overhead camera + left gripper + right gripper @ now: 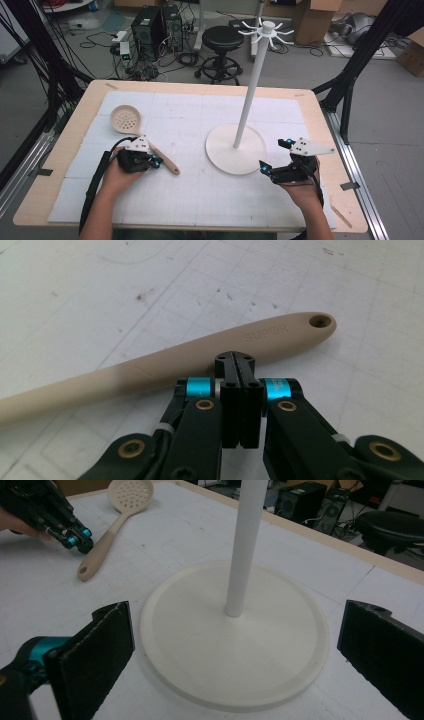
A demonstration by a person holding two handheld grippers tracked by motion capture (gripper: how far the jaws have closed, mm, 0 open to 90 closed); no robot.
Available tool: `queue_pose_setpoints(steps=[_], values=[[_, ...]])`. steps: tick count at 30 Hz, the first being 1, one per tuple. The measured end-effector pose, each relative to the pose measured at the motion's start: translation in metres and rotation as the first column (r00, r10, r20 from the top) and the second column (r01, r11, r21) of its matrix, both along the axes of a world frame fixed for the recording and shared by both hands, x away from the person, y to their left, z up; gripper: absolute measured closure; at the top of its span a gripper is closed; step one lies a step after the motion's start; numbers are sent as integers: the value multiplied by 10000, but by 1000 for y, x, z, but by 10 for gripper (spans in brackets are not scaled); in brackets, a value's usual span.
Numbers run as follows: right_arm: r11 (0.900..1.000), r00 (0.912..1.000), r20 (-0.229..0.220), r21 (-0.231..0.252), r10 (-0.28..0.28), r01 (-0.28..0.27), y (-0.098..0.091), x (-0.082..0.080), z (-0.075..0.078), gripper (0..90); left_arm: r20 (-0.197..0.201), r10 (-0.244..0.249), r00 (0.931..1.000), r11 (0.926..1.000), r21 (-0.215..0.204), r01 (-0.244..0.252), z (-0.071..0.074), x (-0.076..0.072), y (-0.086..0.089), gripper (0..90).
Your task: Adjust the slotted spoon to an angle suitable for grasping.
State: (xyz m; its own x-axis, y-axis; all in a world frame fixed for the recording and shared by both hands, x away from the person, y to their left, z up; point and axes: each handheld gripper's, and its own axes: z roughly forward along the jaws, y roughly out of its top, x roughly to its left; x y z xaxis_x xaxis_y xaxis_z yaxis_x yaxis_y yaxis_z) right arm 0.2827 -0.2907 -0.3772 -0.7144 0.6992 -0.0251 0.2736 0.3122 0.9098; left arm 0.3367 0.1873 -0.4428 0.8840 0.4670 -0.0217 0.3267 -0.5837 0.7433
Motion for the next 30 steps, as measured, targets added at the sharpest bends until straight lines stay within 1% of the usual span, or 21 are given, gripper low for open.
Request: queue_pose_setpoints(steps=[5, 6, 7, 8, 9, 10, 12, 13, 14, 15, 16, 19, 20, 21, 23, 25, 26, 27, 28, 29, 30], values=[[10000, 10000, 1, 41, -6, 6, 0, 0, 0, 4, -32, -20, 10000, 10000, 19, 20, 2, 0, -1, 897], [10000, 10000, 27, 38, -25, 25, -1, 0, 1, 4, 22, 13, 10000, 10000, -77, -13, 4, -1, 0, 897], [10000, 10000, 10, 68, -31, 31, -1, -1, 1, 4, 155, 196, 9997, 9988, -446, -189, 10, -1, 6, 897], [10000, 10000, 21, 77, -21, 21, -1, -1, 2, 4, 155, 196, 9997, 9988, -446, -189, 10, -1, 6, 897], [10000, 10000, 21, 77, -21, 21, -1, -1, 2, 4, 155, 312, 9994, 9975, -645, -301, 13, 0, 8, 897], [9999, 10000, 42, 100, -40, 40, -1, 0, 2, 4, 204, 520, 9984, 9944, -930, -499, 17, 1, 12, 897], [9999, 10000, 15, 130, -1, 0, 1, 0, 2, 4, 172, 1075, 9941, 9863, -1275, -1045, 23, 5, 18, 896], [9999, 10000, 55, 102, 15, -16, 1, 0, 2, 4, 211, 1474, 9889, 9783, -1502, -1426, 25, 10, 22, 896], [9999, 10000, 55, 102, 15, -16, 1, 0, 2, 4, 211, 1474, 9889, 9783, -1502, -1426, 25, 10, 22, 896], [9999, 10000, 30, 99, 40, -40, 3, 0, 2, 4, 55, 1893, 9819, 9711, -1493, -1864, 24, 17, 23, 896], [9999, 10000, 30, 99, 40, -40, 3, 0, 2, 4, 55, 1893, 9819, 9711, -1493, -1864, 24, 17, 23, 896], [9999, 10000, 47, 85, 83, -84, 4, 1, 2, 4, -212, 2308, 9728, 9674, -1026, -2317, 21, 29, 22, 896], [9999, 10000, 39, 102, 77, -78, 4, 1, 2, 4, -189, 2465, 9690, 9649, -886, -2472, 20, 33, 21, 896], [9999, 10000, 45, 108, 82, -83, 4, 1, 2, 4, -157, 2682, 9632, 9608, -685, -2686, 22, 40, 21, 896], [9999, 10000, 34, 103, 86, -86, 3, 1, 2, 4, -171, 2739, 9616, 9593, -667, -2744, 22, 43, 20, 897], [9999, 10000, 12, 125, 69, -69, 3, 1, 2, 4, -118, 2936, 9559, 9551, -375, -2938, 23, 53, 20, 897], [9999, 10000, 31, 108, 73, -74, 3, 1, 2, 4, -124, 2956, 9552, 9550, -239, -2958, 23, 56, 20, 896], [9999, 10000, 10, 87, 93, -93, 4, 0, 2, 4, -143, 3270, 9449, 9446, -235, -3273, 21, 63, 24, 896], [9999, 10000, 10, 87, 93, -93, 4, 0, 2, 4, -143, 3270, 9449, 9446, -235, -3273, 21, 63, 24, 897], [9999, 9999, -2, 88, 131, -131, 5, 0, 2, 4, -188, 3629, 9316, 9313, -248, -3633, 16, 70, 31, 897], [9999, 9999, -2, 88, 131, -131, 5, 0, 2, 4, -188, 3629, 9316, 9313, -248, -3633, 16, 70, 31, 897]])
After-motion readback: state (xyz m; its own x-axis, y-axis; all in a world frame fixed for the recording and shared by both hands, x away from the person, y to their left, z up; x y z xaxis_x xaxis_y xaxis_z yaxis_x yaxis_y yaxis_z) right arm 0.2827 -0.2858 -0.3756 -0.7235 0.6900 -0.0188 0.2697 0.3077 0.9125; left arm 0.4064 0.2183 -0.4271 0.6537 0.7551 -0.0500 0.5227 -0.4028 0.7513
